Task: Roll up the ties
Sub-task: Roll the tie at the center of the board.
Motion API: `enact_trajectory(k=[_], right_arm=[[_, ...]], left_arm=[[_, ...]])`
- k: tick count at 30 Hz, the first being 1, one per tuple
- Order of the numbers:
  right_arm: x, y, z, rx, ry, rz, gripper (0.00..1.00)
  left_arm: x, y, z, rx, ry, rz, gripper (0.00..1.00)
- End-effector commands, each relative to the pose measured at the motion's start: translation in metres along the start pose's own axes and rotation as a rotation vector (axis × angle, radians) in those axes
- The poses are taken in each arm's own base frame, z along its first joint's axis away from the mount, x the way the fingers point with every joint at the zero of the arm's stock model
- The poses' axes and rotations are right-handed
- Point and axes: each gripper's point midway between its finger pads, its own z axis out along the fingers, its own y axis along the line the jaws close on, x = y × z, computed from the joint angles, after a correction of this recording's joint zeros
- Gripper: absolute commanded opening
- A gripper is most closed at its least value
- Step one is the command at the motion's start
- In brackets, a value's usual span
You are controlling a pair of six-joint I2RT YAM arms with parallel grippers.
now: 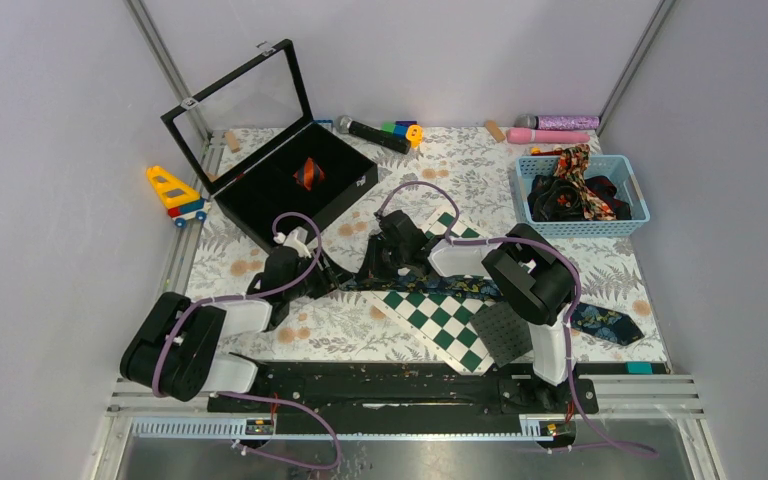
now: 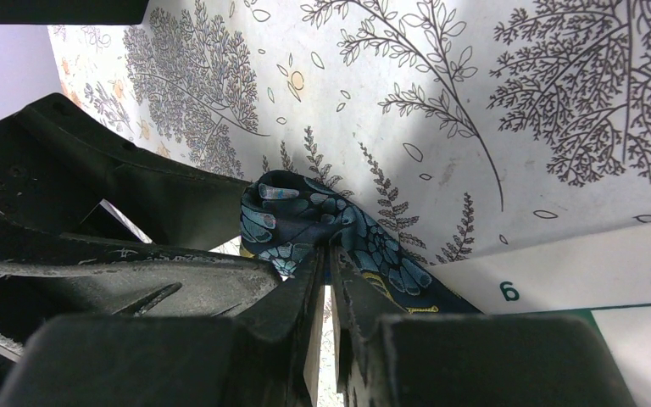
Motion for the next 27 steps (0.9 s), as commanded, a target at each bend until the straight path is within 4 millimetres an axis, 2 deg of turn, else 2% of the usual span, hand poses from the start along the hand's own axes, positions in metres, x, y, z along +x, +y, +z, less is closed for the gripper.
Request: enact_trajectory(k=[1,7,15,24,27], right_arm=[[-0.004,0.009,0.002,-0.024,0.000,-0.010,0.14],[-0.004,0.008,0.003,-0.021,0.000,-0.009,0.14],[-0.004,0.008,0.003,-0.020,-0.001,-0.007,0.14],[-0.005,0.010,0.002,-0.025,-0.003,-0.010,0.14],[-0.007,0.014,-0.002,-0.033,-0.011,-0.018,0.17]], left_arm=[[-0.006,0.006,0.004,-0.035,-0.020,0.015,0.52],[-0.006,0.011,0.001,-0.056,-0.029,0.024,0.50],[-0.006,0.005,0.001,-0.027,-0.027,0.033,0.32],[-0.015,-0.006,-0.004,-0.005,-0.051,0.067,0.21],[-0.018,-0.008,-0.005,-0.011,-0.053,0.083,0.18]])
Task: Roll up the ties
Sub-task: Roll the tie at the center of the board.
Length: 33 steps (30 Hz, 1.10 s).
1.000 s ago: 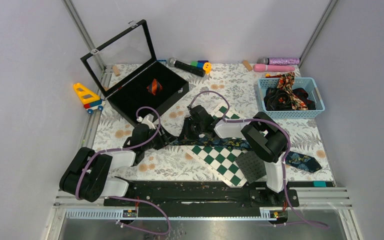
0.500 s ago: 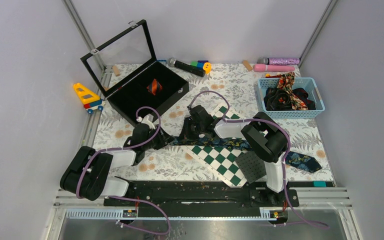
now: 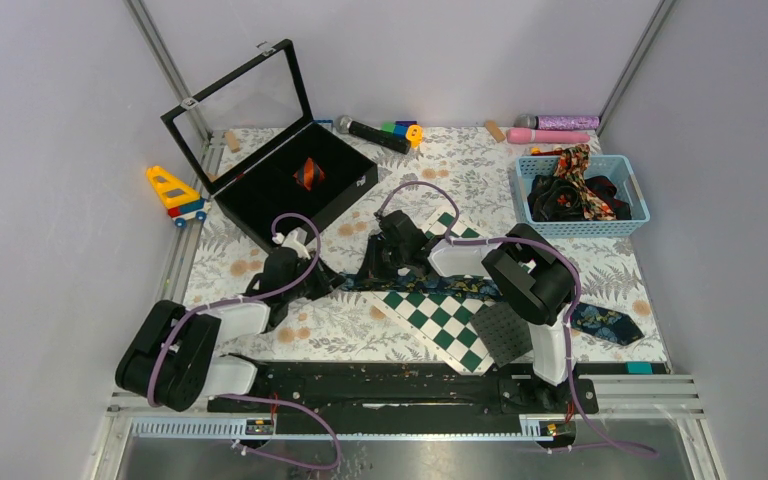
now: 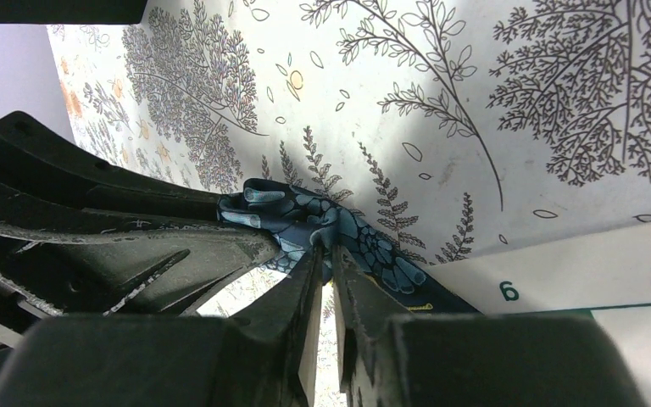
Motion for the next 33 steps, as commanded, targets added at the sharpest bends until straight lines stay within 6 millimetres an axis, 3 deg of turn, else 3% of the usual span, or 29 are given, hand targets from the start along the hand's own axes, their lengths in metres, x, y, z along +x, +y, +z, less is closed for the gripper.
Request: enact_trajectory(k=[1,5,9,21,27,33], right_arm=[[-0.008,0.016,-0.005,-0.039,-0.017,-0.023,0.20],[-0.020,0.030,-0.022,-0.062,-0.060,-0.050,0.32],[-0.034,0.037,-0.041,-0.068,-0.106,-0.059,0.35],[-0.050,0.016,-0.082,-0.014,-0.189,-0.048,0.37],[-0.045,0.004,-0.089,0.014,-0.187,-0.053,0.38],[-0.034,0.009,-0.073,-0.042,-0.101,-0.049,0.38]], left_arm=[[-0.019,-0.014,-0.002,0.023,-0.049,0.057,0.17],[-0.023,-0.014,-0.005,0.002,-0.052,0.083,0.16],[-0.025,-0.012,-0.009,-0.024,-0.053,0.104,0.13],[-0.030,-0.021,-0.020,-0.086,-0.021,0.196,0.03],[-0.031,-0.031,-0.023,-0.076,-0.006,0.238,0.00],[-0.028,-0.046,-0.024,0.019,-0.006,0.255,0.00]])
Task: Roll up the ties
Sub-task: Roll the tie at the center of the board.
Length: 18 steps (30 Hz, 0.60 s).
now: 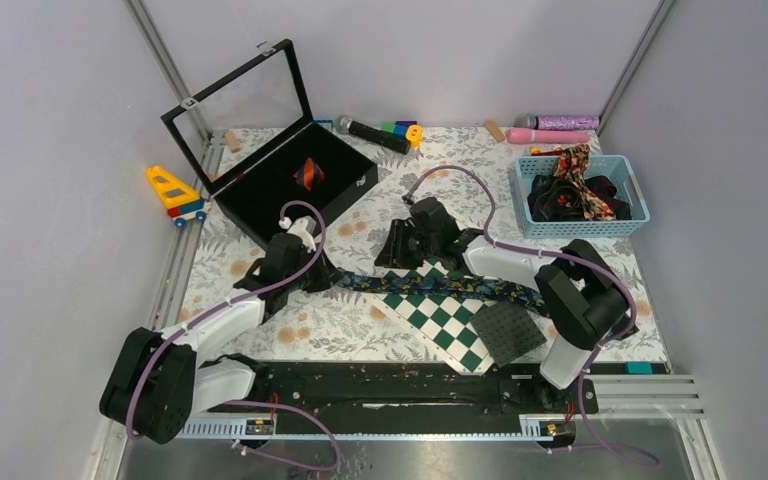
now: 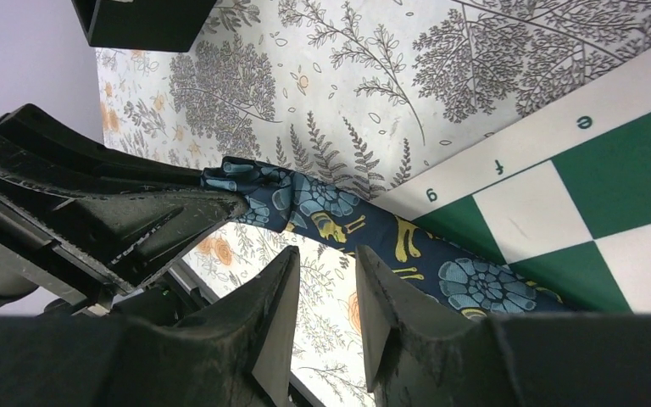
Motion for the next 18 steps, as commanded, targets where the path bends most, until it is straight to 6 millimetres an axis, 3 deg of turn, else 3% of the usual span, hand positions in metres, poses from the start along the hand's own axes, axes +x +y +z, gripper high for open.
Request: enact_trajectory(k=[1,11,18], right_arm=[[-0.001,0.016,0.007,-0.082,0.039,-0.016,0.38],[-0.013,0.026,0.039,-0.098,0.071,0.004,0.24],[-0.002,0.020,0.056,-0.065,0.108,0.006,0.21]], left_arm=[[-0.020,-0.025,-0.005,0.099,-0.064,0.051,0.00],[-0.016,-0.023,-0.003,0.113,-0.064,0.050,0.00],[-0.002,-0.004,0.011,0.051,-0.041,-0.013,0.00]])
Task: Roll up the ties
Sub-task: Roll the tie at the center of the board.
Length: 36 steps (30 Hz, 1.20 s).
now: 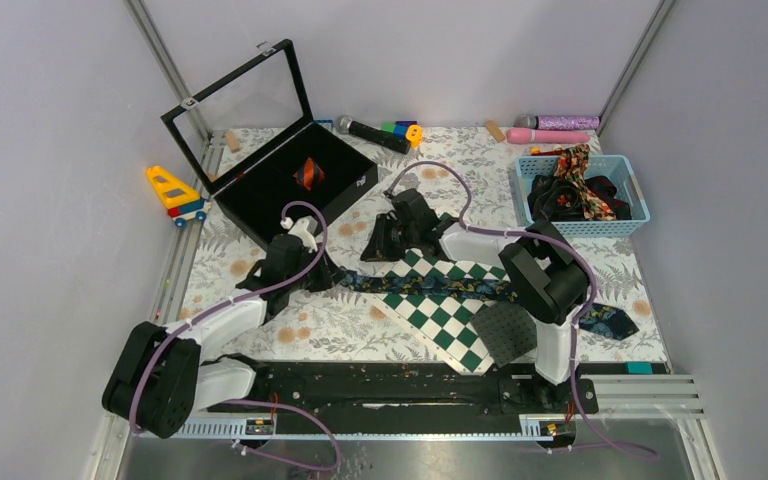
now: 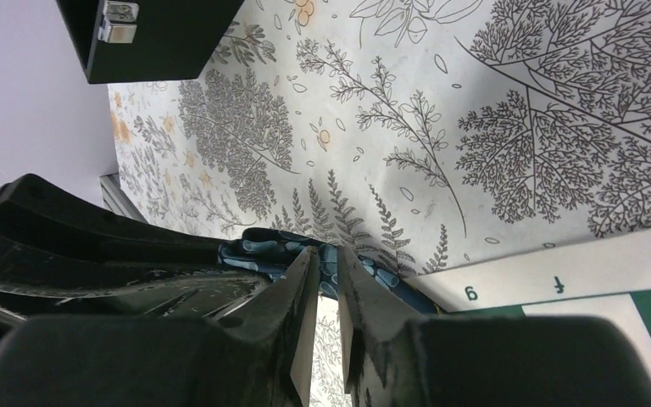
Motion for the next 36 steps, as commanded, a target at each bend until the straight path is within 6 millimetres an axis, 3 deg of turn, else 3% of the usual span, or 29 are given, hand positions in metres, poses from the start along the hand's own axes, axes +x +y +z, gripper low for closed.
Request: enact_trajectory(k=[1,10,16,28,36], right_arm=[[0.007,0.006,0.010,0.000,0.035,-0.021,0.21],[0.024,-0.003,0.032,0.063,0.085,-0.073,0.19],[0.031,0.001,0.040,0.059,0.130,-0.093,0.19],[0.046,-0.003,0.033,0.090,0.156,-0.111,0.17],[0.050,-0.001,0.032,0.084,0.164,-0.115,0.16]], left_arm=[[0.005,0.007,0.009,-0.009,-0.015,-0.038,0.00],[0.025,0.019,0.018,-0.018,0.023,-0.071,0.00],[0.024,0.022,0.015,-0.035,0.011,-0.071,0.10],[0.022,0.023,0.014,-0.052,0.004,-0.077,0.31],[0.020,0.022,0.015,-0.053,0.002,-0.084,0.34]])
